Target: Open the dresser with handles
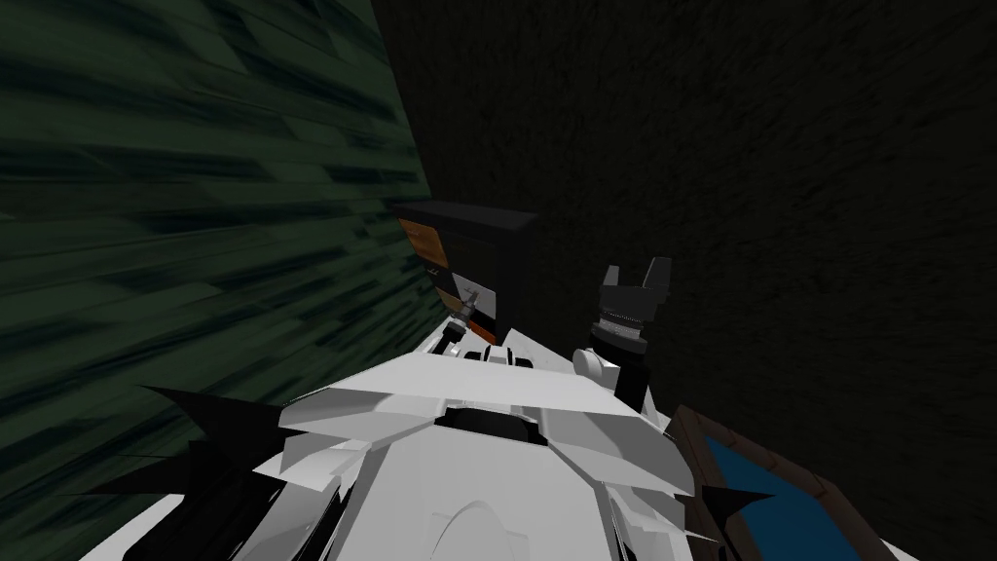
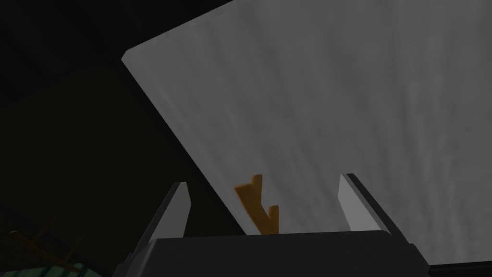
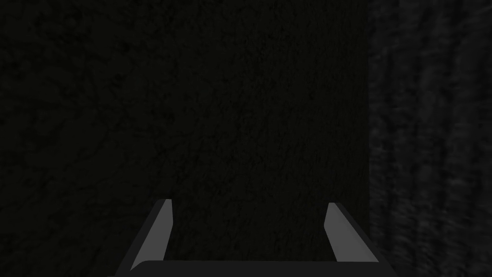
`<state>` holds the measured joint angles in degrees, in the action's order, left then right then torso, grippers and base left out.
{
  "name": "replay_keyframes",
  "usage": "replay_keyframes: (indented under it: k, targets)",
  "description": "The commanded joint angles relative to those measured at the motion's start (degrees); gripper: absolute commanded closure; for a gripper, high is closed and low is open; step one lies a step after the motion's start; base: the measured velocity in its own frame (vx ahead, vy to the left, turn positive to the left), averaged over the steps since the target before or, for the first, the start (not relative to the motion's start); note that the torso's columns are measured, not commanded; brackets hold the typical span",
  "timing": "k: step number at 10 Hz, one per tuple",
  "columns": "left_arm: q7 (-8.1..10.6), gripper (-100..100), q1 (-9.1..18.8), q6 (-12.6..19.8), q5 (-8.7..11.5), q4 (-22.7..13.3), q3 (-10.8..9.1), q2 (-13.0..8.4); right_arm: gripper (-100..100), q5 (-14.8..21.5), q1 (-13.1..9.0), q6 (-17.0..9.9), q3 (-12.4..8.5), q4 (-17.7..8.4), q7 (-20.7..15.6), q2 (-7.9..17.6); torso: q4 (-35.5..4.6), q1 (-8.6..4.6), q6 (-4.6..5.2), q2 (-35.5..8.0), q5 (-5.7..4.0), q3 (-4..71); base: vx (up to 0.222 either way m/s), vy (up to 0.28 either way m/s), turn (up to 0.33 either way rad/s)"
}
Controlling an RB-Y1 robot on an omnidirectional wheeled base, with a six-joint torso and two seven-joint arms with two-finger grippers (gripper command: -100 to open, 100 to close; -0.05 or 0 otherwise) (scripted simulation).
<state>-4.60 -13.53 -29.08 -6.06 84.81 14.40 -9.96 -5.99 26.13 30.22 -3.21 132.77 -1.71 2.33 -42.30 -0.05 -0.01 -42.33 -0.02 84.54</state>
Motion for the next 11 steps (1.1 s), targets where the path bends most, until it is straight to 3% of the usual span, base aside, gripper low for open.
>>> replay_keyframes:
  k: [1,2,3,11]
  targets:
    - [0.35,-100,0.61,2.28,0.14,1.75,-0.13,-0.19,0,0.00,0.01,0.00,0.00,0.00,0.00,0.00,0.04,-0.07,0.02,0.18,-0.02,0.10,0.085,-0.023,-0.015]
    - [0.15,-100,0.46,1.49,0.07,1.15,-0.08,-0.02,0,0.00,0.01,0.00,0.00,0.00,0.00,0.00,0.07,-0.02,0.01,0.22,-0.01,0.14,0.035,-0.009,-0.002]
    - [0.00,100,0.00,0.00,0.00,0.00,0.00,0.00,0,0.00,0.00,0.00,0.00,0.00,0.00,0.00,0.02,0.07,0.00,0.02,0.02,0.02,-0.046,0.021,0.029]
    - [1.11,100,-1.19,2.09,0.11,3.61,0.95,-1.59,0,0.00,-0.01,0.00,0.00,0.00,0.00,0.00,0.09,0.07,-0.03,0.19,0.01,0.13,-0.122,0.052,0.016]
